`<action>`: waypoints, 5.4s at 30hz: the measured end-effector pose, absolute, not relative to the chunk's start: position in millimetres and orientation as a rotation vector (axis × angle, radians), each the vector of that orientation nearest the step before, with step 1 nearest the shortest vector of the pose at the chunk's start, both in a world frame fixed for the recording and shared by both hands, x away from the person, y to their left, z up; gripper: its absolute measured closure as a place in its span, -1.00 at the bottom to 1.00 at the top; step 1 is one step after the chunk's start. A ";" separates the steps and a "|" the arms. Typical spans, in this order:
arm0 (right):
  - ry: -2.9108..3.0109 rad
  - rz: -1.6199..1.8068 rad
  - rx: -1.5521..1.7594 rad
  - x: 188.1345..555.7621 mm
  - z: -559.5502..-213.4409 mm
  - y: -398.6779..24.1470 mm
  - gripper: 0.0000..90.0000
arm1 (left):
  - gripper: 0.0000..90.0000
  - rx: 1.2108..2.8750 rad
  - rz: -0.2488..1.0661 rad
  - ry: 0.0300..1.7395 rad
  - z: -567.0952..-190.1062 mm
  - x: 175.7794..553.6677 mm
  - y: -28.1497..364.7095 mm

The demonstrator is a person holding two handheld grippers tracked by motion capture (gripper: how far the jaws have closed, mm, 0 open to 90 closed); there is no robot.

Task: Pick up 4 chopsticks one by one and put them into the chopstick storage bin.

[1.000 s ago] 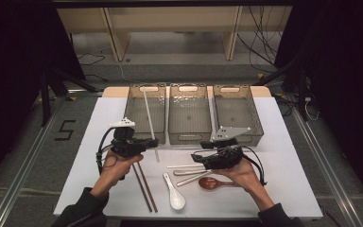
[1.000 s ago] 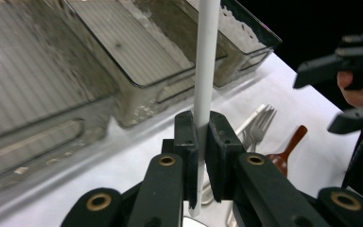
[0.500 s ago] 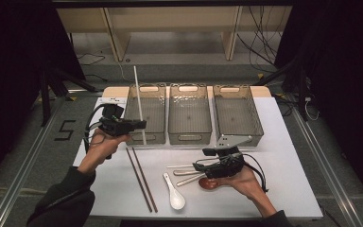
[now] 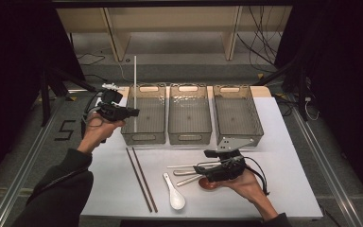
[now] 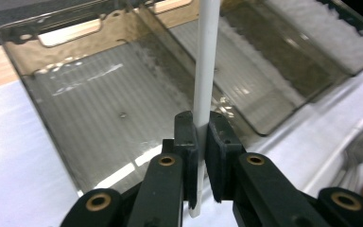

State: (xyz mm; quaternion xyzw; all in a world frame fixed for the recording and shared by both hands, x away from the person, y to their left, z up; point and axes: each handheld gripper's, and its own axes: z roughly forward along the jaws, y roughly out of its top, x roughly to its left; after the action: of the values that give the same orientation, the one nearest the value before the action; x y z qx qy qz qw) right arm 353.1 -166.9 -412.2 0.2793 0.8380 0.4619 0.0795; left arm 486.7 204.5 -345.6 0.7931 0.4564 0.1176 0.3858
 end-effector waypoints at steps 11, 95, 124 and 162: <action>2.519 1.372 0.826 351.8 -414.1 -165.8 -0.33 | 0.85 2.065 0.339 1.238 -360.7 510.2 209.9; 2.779 0.725 0.659 419.0 -425.0 -152.6 -0.18 | -0.60 1.865 0.239 1.002 -424.0 361.7 189.8; 2.912 0.463 0.484 430.4 -448.3 -137.5 0.24 | -0.60 1.856 0.249 1.031 -442.3 346.3 194.7; 3.063 0.258 0.366 446.9 -456.4 -121.4 0.71 | -0.60 1.841 0.223 1.036 -442.8 345.2 193.0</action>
State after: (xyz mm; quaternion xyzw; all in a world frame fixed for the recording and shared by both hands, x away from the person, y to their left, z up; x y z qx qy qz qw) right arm 446.9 -121.4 -456.4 0.1182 0.9892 0.0834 0.0228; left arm 345.2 193.0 -442.8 0.7571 0.4258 0.0917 0.4869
